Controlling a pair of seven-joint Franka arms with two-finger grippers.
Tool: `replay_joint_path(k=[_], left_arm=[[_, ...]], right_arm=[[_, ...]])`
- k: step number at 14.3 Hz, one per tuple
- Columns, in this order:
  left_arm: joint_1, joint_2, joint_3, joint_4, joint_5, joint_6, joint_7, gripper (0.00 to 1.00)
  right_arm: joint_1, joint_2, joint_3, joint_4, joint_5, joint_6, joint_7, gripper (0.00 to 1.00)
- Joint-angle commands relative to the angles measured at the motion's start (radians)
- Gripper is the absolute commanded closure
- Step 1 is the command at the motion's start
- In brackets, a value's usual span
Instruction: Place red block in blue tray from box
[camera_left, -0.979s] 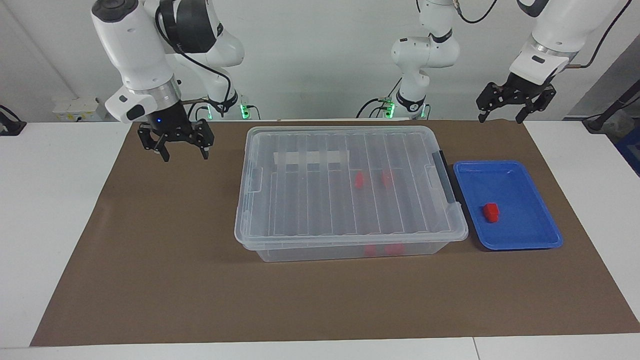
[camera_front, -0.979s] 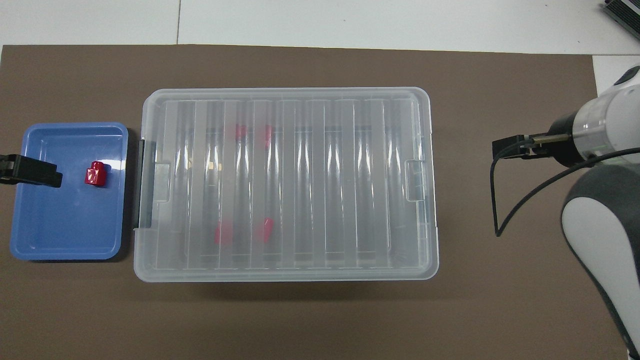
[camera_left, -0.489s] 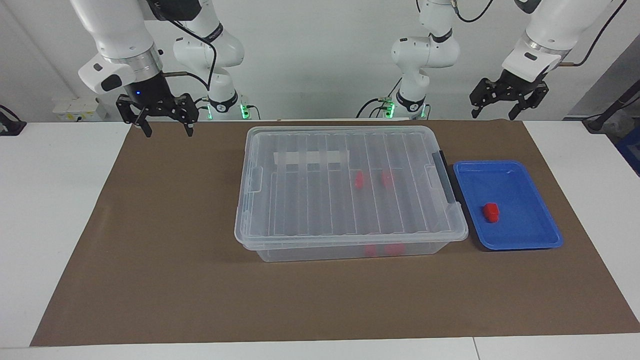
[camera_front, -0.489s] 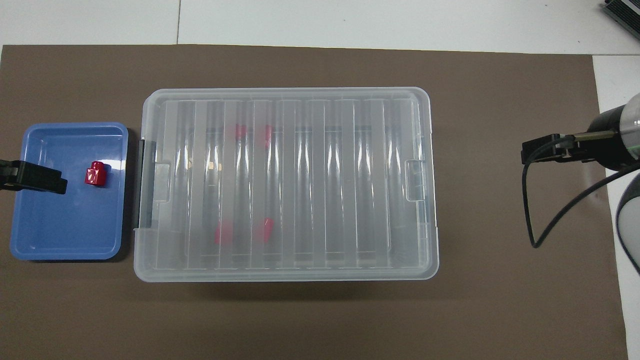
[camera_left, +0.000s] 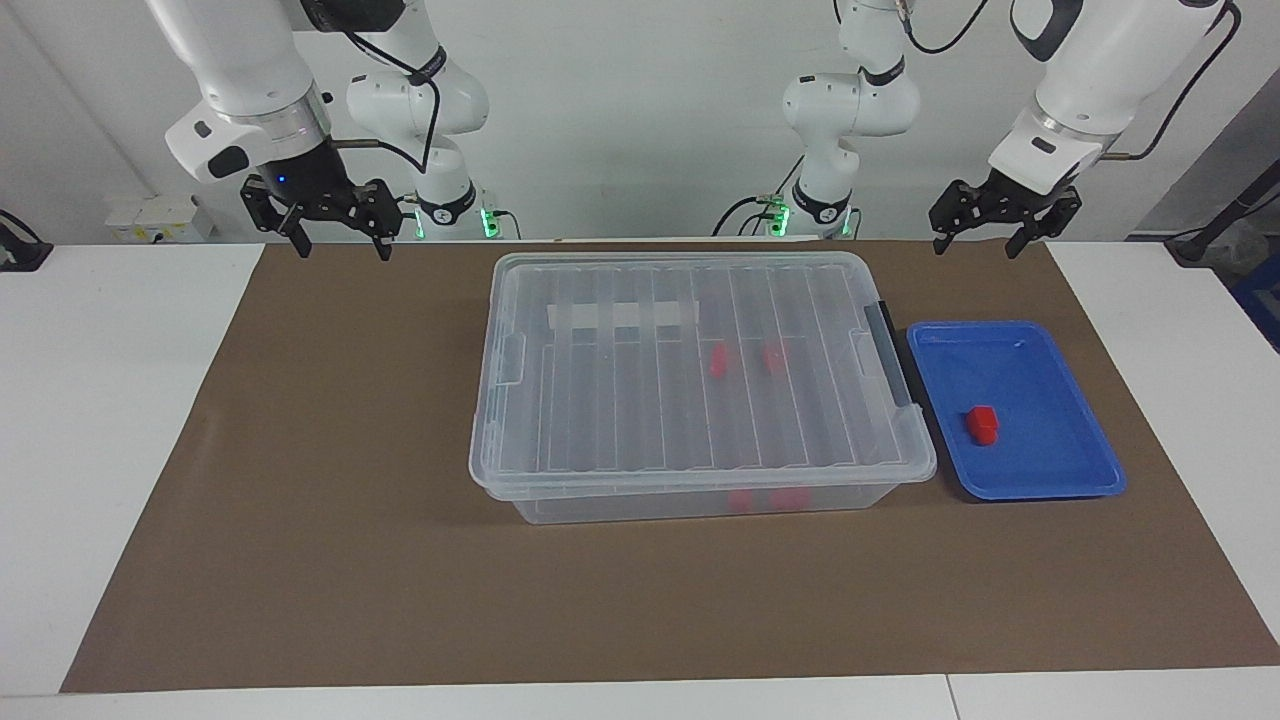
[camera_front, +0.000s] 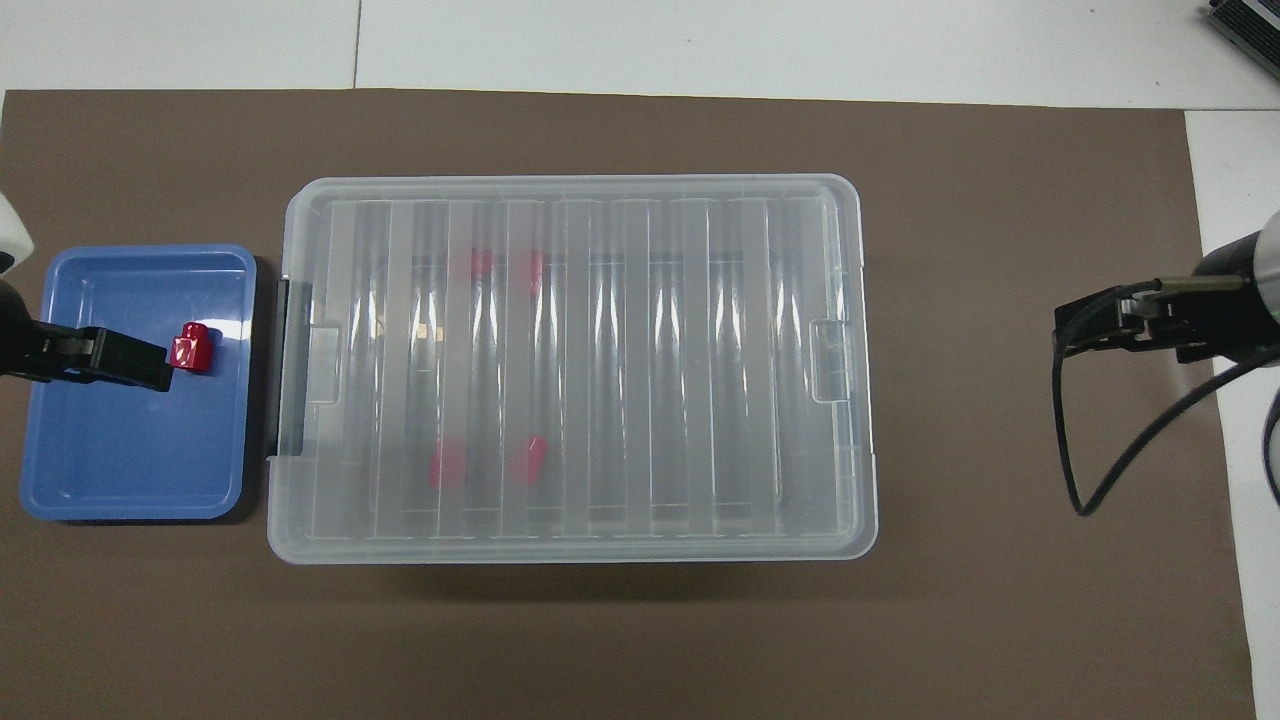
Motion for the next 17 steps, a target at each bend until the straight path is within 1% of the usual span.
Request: replay_joint_path(k=[1,3,5,7,9,12,17], left_arm=[[-0.037,-0.022,0.029,-0.043,0.016,0.033,0.006,0.00],[-0.052,-0.021,0.028,-0.043,0.017,0.034,0.000,0.00],[-0.054,-0.018,0.032,-0.016,0.011,0.045,0.003,0.00],[-0.057,-0.009,0.026,0.020,0.005,-0.008,0.000,0.00],[-0.059,-0.013,0.020,0.014,0.005,-0.039,0.003,0.00],[-0.059,-0.018,0.020,0.006,0.007,-0.025,0.006,0.00],[-0.034,-0.018,0.026,0.003,0.007,-0.032,0.001,0.00]], right_arm=[[-0.020,-0.030,0.006,-0.042,0.006,0.007,0.010,0.00],[-0.018,-0.028,0.006,-0.040,0.006,0.011,0.011,0.00],[-0.020,-0.027,0.006,-0.037,0.007,0.021,0.010,0.00],[-0.020,-0.027,0.006,-0.037,0.006,0.024,0.014,0.00],[-0.021,-0.027,0.007,-0.039,0.007,0.027,0.022,0.00],[-0.023,-0.025,0.004,-0.040,0.046,0.041,0.048,0.00],[-0.028,-0.028,0.006,-0.044,0.043,0.041,0.036,0.00]])
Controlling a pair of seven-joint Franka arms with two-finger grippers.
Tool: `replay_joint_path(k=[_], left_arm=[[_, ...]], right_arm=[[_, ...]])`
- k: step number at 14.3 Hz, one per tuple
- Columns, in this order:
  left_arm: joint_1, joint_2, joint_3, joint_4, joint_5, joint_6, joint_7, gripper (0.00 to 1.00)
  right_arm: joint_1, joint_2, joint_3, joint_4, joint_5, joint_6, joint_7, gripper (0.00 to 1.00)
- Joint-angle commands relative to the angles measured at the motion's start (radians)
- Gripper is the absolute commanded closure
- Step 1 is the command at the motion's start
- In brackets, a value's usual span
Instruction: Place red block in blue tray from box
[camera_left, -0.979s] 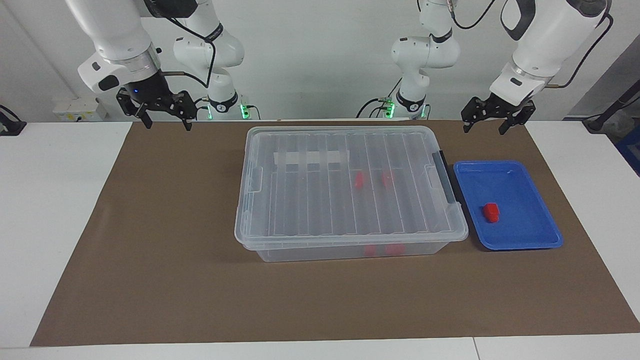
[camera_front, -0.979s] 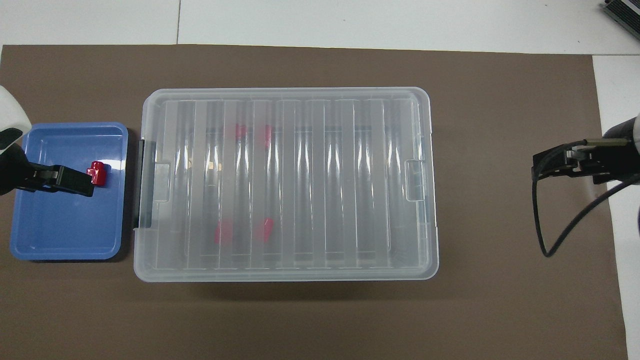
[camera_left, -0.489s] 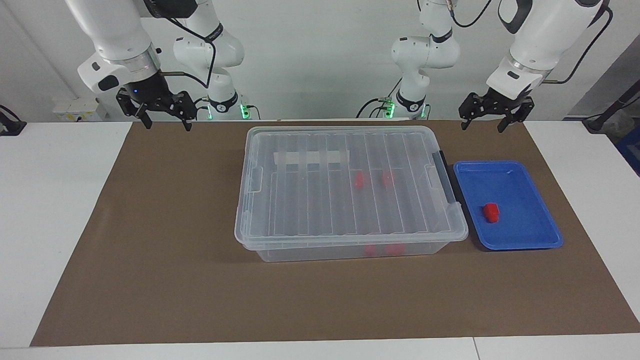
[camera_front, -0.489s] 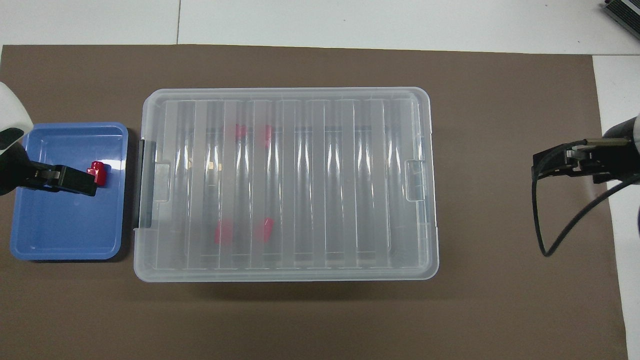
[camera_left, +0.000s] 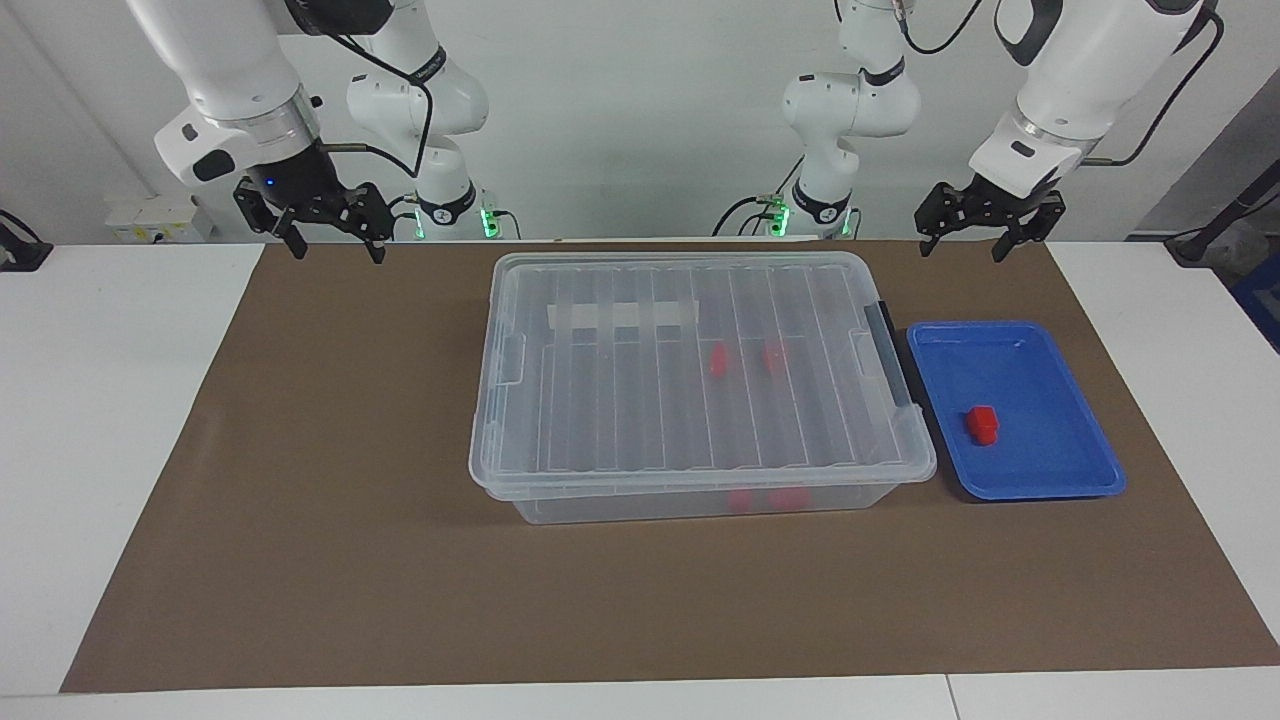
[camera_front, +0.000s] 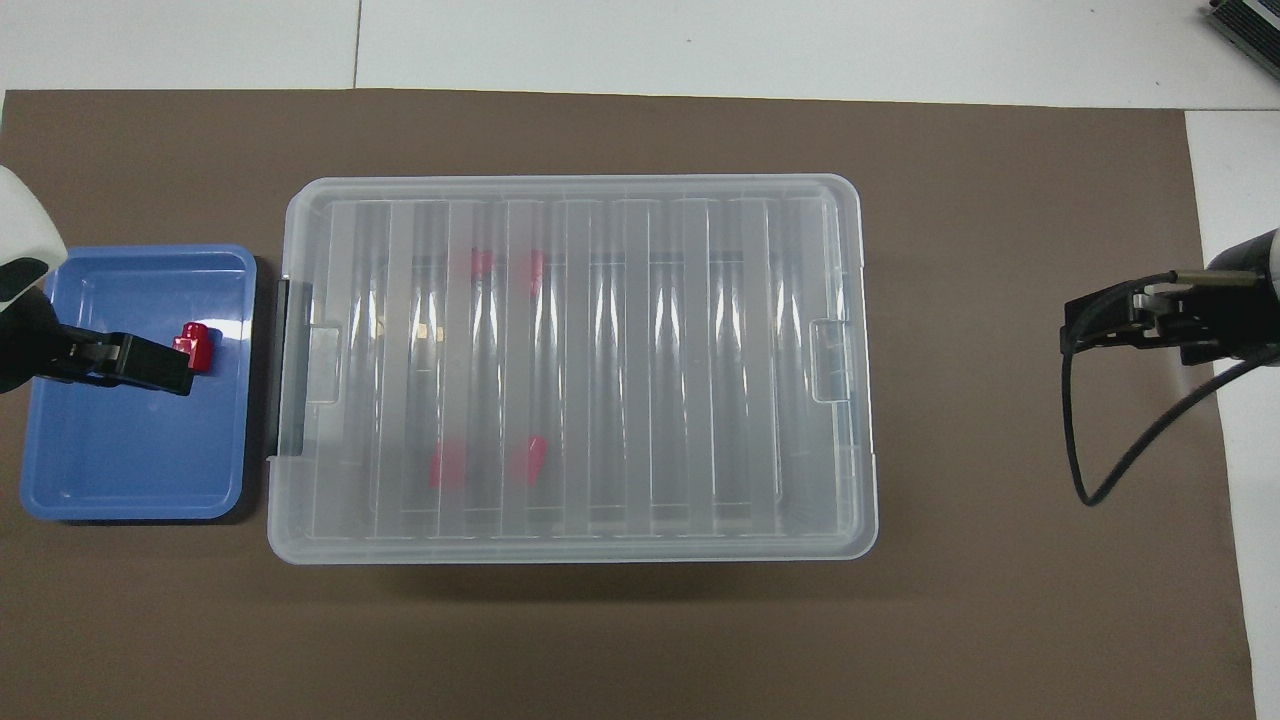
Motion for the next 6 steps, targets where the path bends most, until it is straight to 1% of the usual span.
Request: replay_joint_path(k=[1,6], left_arm=[[0.011,-0.015,0.013,-0.008,0.007,-0.016,0.001,0.00],[0.014,-0.015,0.013,-0.008,0.007,-0.016,0.001,0.00]], right_arm=[[-0.014,-0.028,0.006,-0.039,0.021,0.026,0.015,0.00],[-0.012,-0.031,0.008,-0.047,0.013,0.026,0.017,0.00]])
